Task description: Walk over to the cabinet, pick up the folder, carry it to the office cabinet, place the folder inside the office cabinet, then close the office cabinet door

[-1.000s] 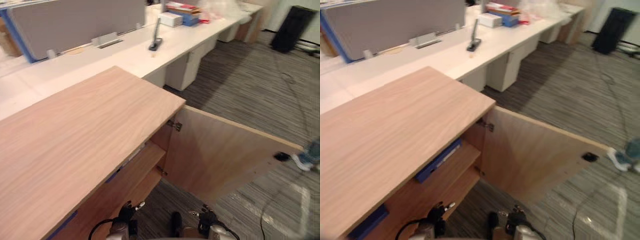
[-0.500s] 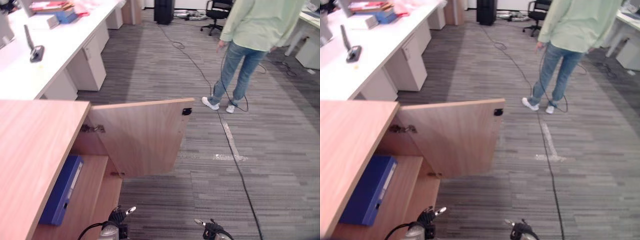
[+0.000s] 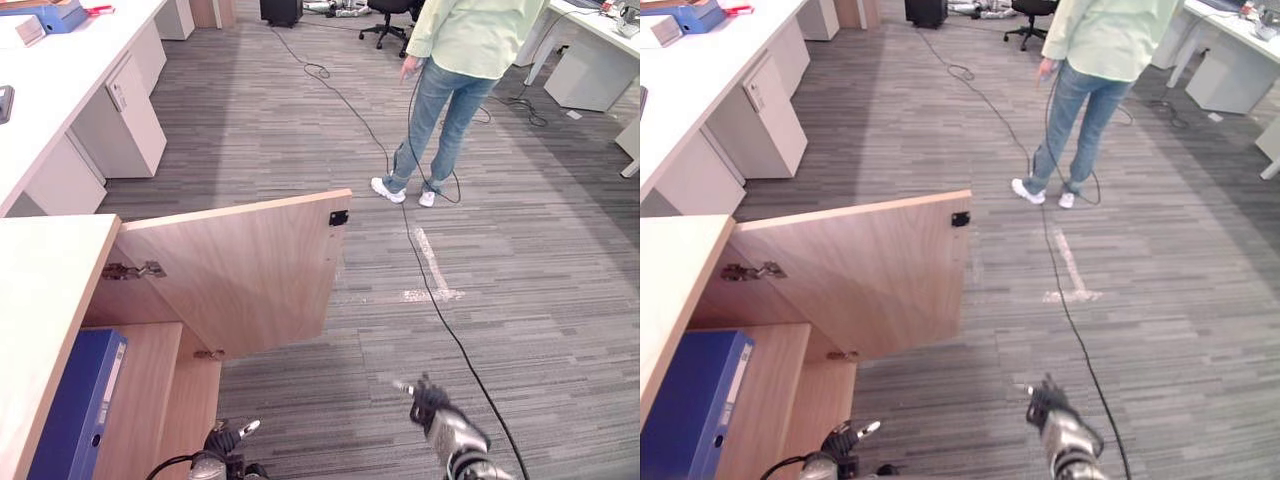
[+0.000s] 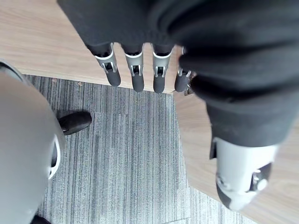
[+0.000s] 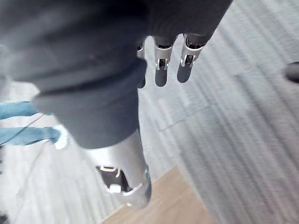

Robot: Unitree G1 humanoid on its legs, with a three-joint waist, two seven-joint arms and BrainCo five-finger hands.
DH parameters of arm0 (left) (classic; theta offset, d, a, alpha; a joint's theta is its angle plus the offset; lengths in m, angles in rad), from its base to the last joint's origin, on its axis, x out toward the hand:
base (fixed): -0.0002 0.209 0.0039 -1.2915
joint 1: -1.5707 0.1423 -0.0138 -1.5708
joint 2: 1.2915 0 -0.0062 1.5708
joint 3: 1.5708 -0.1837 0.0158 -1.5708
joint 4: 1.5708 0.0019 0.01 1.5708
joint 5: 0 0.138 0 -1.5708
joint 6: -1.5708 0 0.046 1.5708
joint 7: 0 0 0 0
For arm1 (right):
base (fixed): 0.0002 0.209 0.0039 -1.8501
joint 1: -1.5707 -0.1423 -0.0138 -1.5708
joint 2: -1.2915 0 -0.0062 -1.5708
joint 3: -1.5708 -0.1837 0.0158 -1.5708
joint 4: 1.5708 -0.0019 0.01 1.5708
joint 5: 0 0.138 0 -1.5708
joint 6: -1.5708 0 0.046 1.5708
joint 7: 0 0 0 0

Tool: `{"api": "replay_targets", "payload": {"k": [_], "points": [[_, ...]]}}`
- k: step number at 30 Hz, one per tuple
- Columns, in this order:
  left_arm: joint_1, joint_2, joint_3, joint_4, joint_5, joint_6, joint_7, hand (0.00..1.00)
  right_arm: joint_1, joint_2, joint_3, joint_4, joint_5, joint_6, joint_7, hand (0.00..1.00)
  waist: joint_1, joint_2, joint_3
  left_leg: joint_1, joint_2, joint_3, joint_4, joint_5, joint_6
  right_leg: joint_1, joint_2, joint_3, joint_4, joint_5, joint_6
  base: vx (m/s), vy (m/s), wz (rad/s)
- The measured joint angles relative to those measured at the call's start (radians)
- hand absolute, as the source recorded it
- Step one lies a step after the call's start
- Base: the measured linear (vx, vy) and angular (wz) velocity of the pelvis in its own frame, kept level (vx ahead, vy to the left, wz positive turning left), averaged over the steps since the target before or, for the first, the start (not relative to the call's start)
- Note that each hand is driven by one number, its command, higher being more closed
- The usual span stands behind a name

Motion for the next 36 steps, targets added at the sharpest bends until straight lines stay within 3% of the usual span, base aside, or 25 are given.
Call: {"api": "replay_targets", "payload": {"k": [5, 9, 17, 20, 27, 30, 31, 32, 33, 34, 35, 36], "points": [[0.023, 0.003, 0.003, -0.019, -0.008, -0.005, -0.005, 0.0, -0.14, -0.035, 0.031, -0.077, 0.07, -0.039, -0.009, 0.0, 0.015, 0.014, -0.004, 0.0, -0.003, -0.005, 0.0, 0.0, 0.0, 0.006, 0.003, 0.009, -0.02, 0.008, -0.004, 0.0, 0.001, -0.02], [0.026, -0.003, 0.005, -0.02, -0.012, -0.005, -0.017, 0.0, -0.264, -0.081, 0.032, -0.076, 0.134, -0.055, -0.012, 0.0, 0.016, 0.041, 0.0, 0.0, -0.004, -0.03, 0.0, 0.0, 0.0, 0.018, 0.003, 0.004, -0.021, 0.008, -0.003, 0.01, -0.005, 0.14], [0.049, -0.004, 0.006, -0.037, -0.053, -0.015, -0.032, 0.0, -0.546, -0.192, 0.066, 0.025, 0.196, -0.066, -0.018, 0.0, 0.03, 0.076, 0.013, -0.006, -0.006, -0.119, 0.004, 0.0, 0.0, 0.073, 0.002, -0.047, -0.029, 0.008, -0.003, 0.0, 0.001, 0.3], [0.059, 0.0, 0.009, -0.041, -0.064, -0.016, -0.038, 0.0, -0.638, -0.207, 0.066, 0.081, 0.228, -0.066, -0.017, 0.0, 0.057, 0.084, 0.018, -0.008, -0.006, -0.147, 0.005, 0.0, 0.0, 0.09, 0.004, -0.048, -0.029, 0.008, -0.003, 0.0, 0.027, 0.29], [0.123, 0.001, 0.014, -0.039, -0.076, -0.012, -0.04, 0.0, -0.742, -0.217, 0.11, 0.138, 0.262, -0.065, -0.004, 0.0, 0.085, 0.095, 0.033, -0.01, -0.004, -0.22, 0.007, 0.0, 0.0, 0.133, 0.012, -0.09, -0.022, 0.008, -0.003, 0.01, 0.019, 0.32], [0.15, -0.001, 0.014, -0.039, -0.075, -0.01, -0.04, 0.0, -0.745, -0.218, 0.164, 0.154, 0.245, -0.064, 0.018, 0.0, 0.096, 0.103, 0.038, -0.009, 0.02, -0.251, 0.021, 0.001, 0.0, 0.133, 0.017, -0.095, 0.052, 0.007, -0.004, 0.03, 0.011, 0.29], [0.154, -0.006, 0.013, -0.039, -0.074, -0.008, -0.04, 0.0, -0.747, -0.232, 0.176, 0.169, 0.235, -0.062, 0.03, 0.0, 0.096, 0.118, 0.046, -0.006, 0.046, -0.259, 0.029, 0.001, 0.0, 0.108, 0.022, -0.09, 0.103, -0.033, -0.008, 0.01, -0.011, 0.15], [0.155, -0.004, 0.017, -0.033, -0.073, -0.004, -0.042, 0.0, -0.757, -0.229, 0.199, 0.178, 0.207, -0.057, 0.045, 0.0, 0.097, 0.119, 0.053, -0.007, 0.067, -0.268, 0.032, 0.003, -0.003, 0.101, 0.061, -0.083, 0.009, -0.065, 0.001, -0.06, -0.062, 0.05], [0.153, 0.0, 0.03, -0.032, -0.07, -0.002, -0.043, 0.0, -0.763, -0.222, 0.22, 0.178, 0.174, -0.054, 0.054, 0.0, 0.101, 0.106, 0.059, -0.008, 0.062, -0.273, 0.035, 0.003, -0.006, 0.105, 0.075, -0.08, -0.086, -0.041, -0.021, -0.09, -0.085, 0.06], [0.146, 0.011, 0.034, -0.034, -0.07, -0.002, -0.044, 0.0, -0.768, -0.215, 0.229, 0.177, 0.162, -0.055, 0.066, 0.0, 0.1, 0.082, 0.065, -0.007, 0.043, -0.278, 0.04, -0.002, -0.014, 0.096, 0.065, -0.07, -0.125, 0.033, -0.059, -0.11, -0.087, 0.27], [0.136, 0.006, 0.034, -0.031, -0.067, -0.001, -0.043, 0.0, -0.766, -0.211, 0.23, 0.174, 0.141, -0.059, 0.085, 0.0, 0.099, 0.098, 0.06, -0.005, 0.051, -0.3, 0.045, -0.015, -0.037, 0.109, 0.07, -0.073, -0.118, 0.037, 0.001, -0.05, -0.046, 0.22], [0.137, -0.004, 0.036, -0.035, -0.061, -0.003, -0.043, 0.0, -0.769, -0.211, 0.245, 0.175, 0.136, -0.059, 0.091, 0.0, 0.102, 0.106, 0.055, -0.008, 0.059, -0.3, 0.046, -0.013, -0.039, 0.105, 0.078, -0.073, -0.118, 0.035, -0.002, -0.03, -0.073, 0.11]]}}
